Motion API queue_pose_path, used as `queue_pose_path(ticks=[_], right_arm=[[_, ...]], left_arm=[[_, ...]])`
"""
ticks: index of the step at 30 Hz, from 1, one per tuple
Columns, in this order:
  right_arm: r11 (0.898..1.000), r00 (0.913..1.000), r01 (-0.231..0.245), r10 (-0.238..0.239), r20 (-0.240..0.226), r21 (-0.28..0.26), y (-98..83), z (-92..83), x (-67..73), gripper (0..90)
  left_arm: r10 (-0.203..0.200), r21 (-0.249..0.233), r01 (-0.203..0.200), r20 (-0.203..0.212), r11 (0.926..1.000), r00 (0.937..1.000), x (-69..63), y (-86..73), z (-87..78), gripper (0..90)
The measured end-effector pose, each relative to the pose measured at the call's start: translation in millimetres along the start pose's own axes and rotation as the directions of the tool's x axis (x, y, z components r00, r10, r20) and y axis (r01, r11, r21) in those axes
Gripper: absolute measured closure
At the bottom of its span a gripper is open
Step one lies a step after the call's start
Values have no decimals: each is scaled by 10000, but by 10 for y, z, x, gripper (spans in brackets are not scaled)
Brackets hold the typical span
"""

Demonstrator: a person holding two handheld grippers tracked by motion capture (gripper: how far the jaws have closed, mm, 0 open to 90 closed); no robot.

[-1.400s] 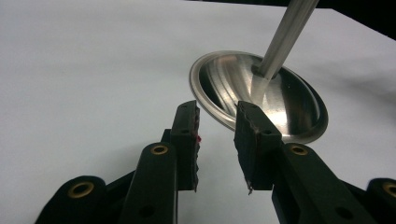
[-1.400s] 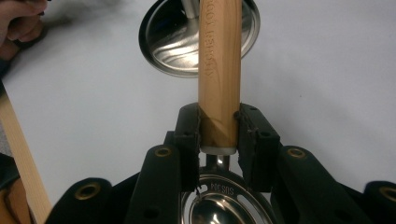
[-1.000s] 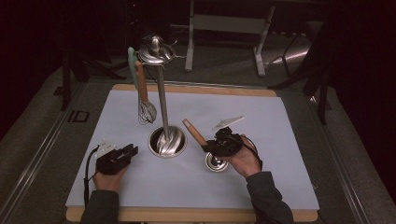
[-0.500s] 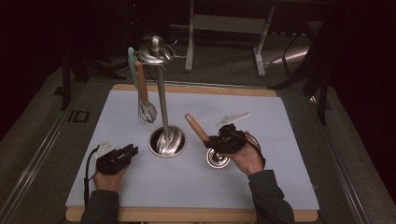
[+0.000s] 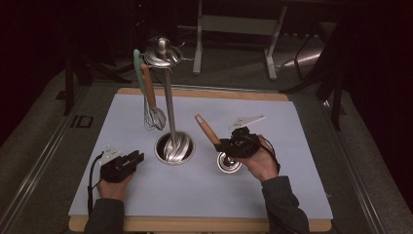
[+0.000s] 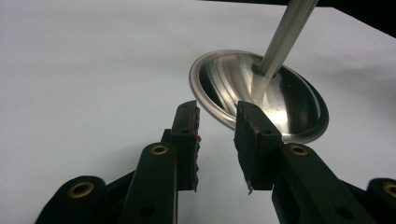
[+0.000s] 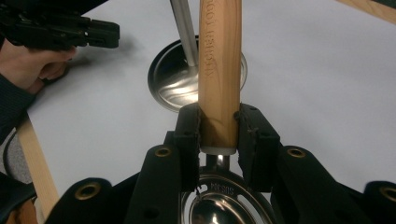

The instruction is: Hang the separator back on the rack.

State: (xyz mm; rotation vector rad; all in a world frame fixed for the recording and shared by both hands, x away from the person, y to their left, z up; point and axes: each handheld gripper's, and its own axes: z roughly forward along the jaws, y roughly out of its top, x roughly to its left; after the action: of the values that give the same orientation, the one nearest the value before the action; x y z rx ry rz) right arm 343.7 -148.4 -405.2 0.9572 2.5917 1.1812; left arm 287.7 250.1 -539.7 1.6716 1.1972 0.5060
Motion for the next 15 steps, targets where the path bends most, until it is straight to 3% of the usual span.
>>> queue_pose_path(ticks=[15], right_arm=[[9973,9994,255,-269,-196,-689,101,-123,-20,709]], left_arm=[[-22,-11,22,15,10000,10000,3,0,0,700]])
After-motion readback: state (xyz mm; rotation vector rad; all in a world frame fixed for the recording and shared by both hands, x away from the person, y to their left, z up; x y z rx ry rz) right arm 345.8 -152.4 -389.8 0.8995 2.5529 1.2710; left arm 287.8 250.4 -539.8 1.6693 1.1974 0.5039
